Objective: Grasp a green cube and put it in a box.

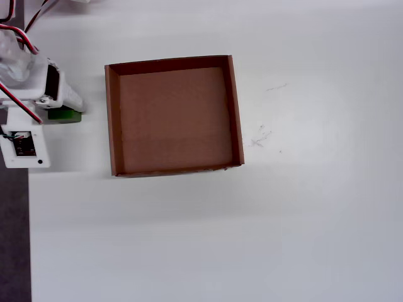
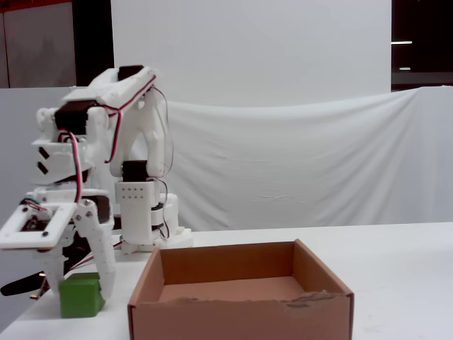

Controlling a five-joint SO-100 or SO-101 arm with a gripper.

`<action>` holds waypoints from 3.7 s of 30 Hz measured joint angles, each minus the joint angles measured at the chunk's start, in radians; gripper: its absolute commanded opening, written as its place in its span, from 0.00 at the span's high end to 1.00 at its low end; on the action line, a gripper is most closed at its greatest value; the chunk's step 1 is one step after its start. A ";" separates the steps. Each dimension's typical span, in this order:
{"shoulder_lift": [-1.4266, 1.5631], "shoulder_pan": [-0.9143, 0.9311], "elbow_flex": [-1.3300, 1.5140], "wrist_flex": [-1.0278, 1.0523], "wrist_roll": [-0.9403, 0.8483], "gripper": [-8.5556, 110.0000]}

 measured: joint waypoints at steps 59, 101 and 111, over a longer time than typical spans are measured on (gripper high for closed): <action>0.265 -0.494 -0.121 0.130 0.000 0.81; -0.012 -0.617 -0.040 -0.038 0.000 0.81; -0.012 -0.621 -0.040 -0.055 0.000 0.75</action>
